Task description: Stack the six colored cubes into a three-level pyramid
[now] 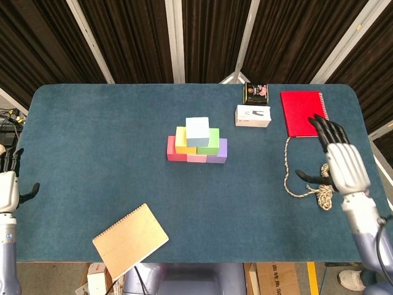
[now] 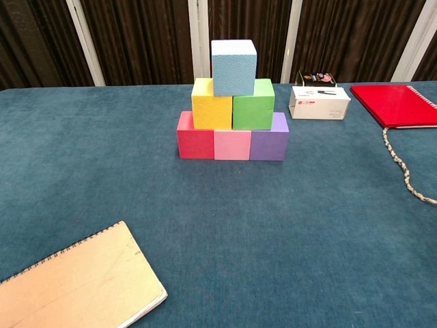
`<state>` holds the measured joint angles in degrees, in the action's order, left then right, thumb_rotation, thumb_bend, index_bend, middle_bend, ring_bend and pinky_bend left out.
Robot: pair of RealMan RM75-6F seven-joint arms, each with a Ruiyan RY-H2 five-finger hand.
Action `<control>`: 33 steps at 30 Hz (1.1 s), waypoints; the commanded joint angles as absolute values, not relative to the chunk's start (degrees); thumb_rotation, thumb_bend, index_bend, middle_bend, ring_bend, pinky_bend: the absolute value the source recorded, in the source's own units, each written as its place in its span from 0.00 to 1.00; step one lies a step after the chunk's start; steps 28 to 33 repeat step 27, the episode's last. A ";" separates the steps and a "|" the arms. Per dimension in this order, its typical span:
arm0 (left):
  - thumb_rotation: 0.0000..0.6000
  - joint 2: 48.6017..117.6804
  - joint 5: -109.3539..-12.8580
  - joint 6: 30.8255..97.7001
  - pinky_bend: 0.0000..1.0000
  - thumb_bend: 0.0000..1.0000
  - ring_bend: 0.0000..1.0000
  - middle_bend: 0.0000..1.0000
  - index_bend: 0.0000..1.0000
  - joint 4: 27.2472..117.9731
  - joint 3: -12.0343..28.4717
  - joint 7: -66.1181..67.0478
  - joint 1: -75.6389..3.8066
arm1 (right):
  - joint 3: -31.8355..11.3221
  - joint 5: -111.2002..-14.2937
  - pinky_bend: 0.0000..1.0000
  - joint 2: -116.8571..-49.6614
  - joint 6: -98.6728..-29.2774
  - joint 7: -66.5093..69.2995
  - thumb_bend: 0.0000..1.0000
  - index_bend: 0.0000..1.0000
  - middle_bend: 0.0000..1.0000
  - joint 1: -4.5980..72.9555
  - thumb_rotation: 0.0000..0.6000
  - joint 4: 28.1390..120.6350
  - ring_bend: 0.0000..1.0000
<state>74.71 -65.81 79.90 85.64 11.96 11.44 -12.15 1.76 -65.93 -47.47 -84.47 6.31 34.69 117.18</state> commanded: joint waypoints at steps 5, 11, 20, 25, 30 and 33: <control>1.00 73.71 -65.89 79.73 0.00 0.35 0.00 0.00 0.07 87.07 11.62 11.33 -11.75 | 5.35 -74.67 0.00 -56.79 -95.00 0.49 0.19 0.00 0.00 24.81 1.00 111.68 0.00; 1.00 72.03 -67.22 80.63 0.00 0.35 0.00 0.00 0.07 89.13 10.98 9.89 -10.70 | 6.46 -78.08 0.00 -66.36 -100.68 -7.91 0.19 0.00 0.00 17.99 1.00 102.79 0.00; 1.00 69.08 -70.50 84.14 0.00 0.35 0.00 0.00 0.07 93.29 8.83 8.27 -7.59 | 5.42 -80.06 0.00 -72.45 -101.71 -12.15 0.19 0.00 0.00 13.14 1.00 93.27 0.00; 1.00 69.16 -72.31 85.51 0.00 0.35 0.00 0.00 0.07 93.15 8.34 8.94 -7.20 | 4.80 -81.34 0.00 -71.60 -100.83 -12.43 0.19 0.00 0.00 11.84 1.00 94.80 0.00; 1.00 69.25 -72.57 85.63 0.00 0.35 0.00 0.00 0.07 92.92 8.27 9.19 -7.17 | 4.63 -81.91 0.00 -71.38 -100.22 -12.76 0.18 0.00 0.00 11.51 1.00 95.20 0.00; 1.00 69.25 -72.57 85.63 0.00 0.35 0.00 0.00 0.07 92.92 8.27 9.19 -7.17 | 4.63 -81.91 0.00 -71.38 -100.22 -12.76 0.18 0.00 0.00 11.51 1.00 95.20 0.00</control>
